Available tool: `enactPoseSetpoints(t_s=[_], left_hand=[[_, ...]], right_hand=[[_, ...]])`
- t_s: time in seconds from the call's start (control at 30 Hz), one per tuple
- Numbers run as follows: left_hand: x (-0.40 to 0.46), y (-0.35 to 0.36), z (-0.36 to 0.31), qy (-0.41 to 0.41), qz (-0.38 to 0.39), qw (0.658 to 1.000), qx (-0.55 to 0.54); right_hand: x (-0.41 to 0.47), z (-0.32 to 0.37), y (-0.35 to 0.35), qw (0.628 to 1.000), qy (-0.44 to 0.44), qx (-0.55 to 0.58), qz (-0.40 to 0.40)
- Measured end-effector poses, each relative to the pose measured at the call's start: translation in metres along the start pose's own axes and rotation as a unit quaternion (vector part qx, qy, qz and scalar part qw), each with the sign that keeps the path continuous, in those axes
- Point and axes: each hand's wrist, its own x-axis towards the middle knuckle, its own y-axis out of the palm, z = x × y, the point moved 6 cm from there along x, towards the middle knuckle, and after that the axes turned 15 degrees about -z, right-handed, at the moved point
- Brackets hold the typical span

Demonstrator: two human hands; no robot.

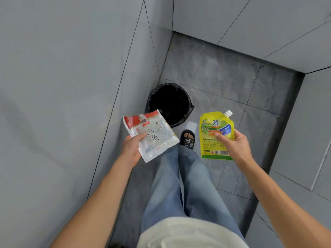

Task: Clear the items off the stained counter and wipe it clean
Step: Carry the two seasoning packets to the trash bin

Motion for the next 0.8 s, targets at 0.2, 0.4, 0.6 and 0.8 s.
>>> enactPoseSetpoints(t_s=[0.2,0.4,0.6,0.8], left_hand=[[0.116,0.087,-0.002,0.046,-0.014,0.998,0.048],[0.239,0.152,0.024,0.099,-0.05,0.986,0.124],[0.338,0.215,0.04,0.137,-0.069,0.977,0.15],[0.394,0.267,0.059,0.153,-0.025,0.959,0.239]], right_hand=[[0.099,-0.011,0.119,1.0,-0.007,0.017,0.018],[0.199,-0.056,0.24,0.999,-0.036,-0.006,0.028],[0.275,-0.09,0.338,0.986,-0.103,-0.099,0.089],[0.32,-0.109,0.396,0.958,-0.138,-0.213,0.13]])
